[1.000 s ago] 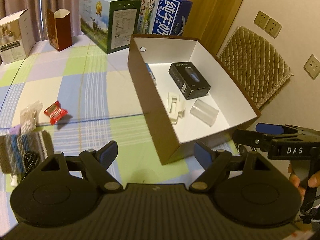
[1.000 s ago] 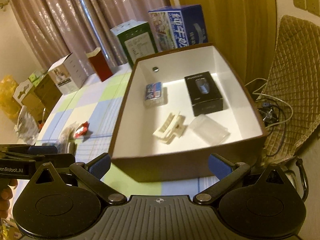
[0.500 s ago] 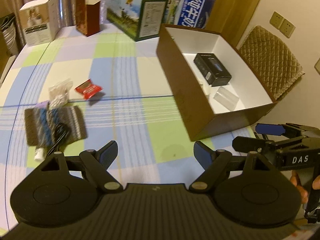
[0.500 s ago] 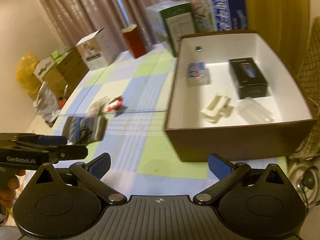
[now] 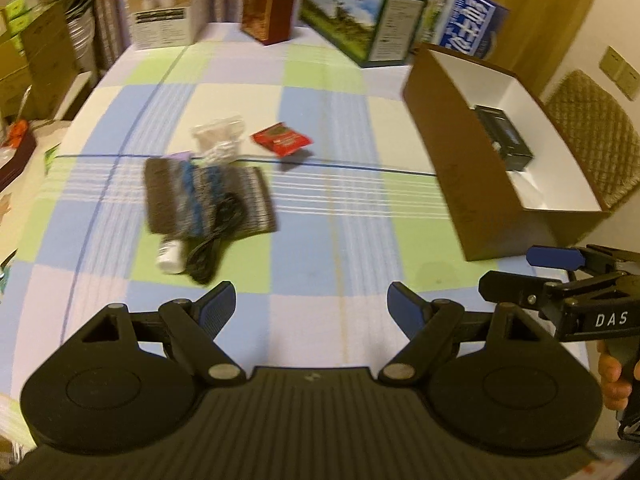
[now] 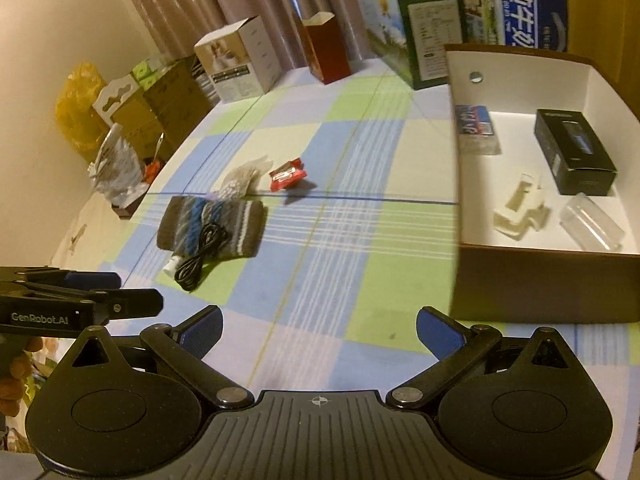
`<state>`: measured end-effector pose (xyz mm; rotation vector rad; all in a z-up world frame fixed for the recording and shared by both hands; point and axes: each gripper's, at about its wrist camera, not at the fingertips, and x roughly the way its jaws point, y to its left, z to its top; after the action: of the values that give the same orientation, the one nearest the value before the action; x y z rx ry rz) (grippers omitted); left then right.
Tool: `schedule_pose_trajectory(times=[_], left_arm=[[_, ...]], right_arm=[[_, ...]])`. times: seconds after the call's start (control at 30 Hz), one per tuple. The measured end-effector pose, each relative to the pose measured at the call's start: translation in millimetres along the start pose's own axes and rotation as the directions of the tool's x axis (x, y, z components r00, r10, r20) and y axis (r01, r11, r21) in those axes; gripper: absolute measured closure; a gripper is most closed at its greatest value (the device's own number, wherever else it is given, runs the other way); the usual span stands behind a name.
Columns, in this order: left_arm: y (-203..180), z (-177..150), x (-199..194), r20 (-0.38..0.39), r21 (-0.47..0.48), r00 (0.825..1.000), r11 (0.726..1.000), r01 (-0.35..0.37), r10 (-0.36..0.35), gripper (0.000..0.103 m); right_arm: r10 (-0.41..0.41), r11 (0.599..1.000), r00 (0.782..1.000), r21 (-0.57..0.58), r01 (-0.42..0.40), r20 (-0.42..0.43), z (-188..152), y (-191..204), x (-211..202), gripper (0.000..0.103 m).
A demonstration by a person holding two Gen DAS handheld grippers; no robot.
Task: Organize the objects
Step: 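Move both tools back over the table toward the black cable and knitted sleeve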
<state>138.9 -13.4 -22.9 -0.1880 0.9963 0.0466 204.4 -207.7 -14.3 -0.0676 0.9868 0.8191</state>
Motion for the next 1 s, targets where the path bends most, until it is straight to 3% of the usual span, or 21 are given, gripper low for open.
schedule_pose_trajectory(times=[0.3, 0.6, 1.0], left_arm=[[38, -4, -2, 0.002, -0.040, 0.999, 0.998, -0.041, 0.041, 0.023], [70, -1, 6, -0.005, -0.047, 0.998, 0.997, -0.068, 0.068, 0.023], [111, 8, 21, -0.007, -0.033, 0.995, 0.995, -0.097, 0.096, 0.024]], right_arm=[[-0.011, 0.999, 1.000, -0.035, 0.010, -0.020, 4, 28, 28, 0.003], [-0.019, 0.998, 0.999, -0.057, 0.017, -0.038, 10, 57, 60, 0.015], [0.028, 0.999, 0.998, -0.039, -0.030, -0.048, 21, 87, 105, 0.046]])
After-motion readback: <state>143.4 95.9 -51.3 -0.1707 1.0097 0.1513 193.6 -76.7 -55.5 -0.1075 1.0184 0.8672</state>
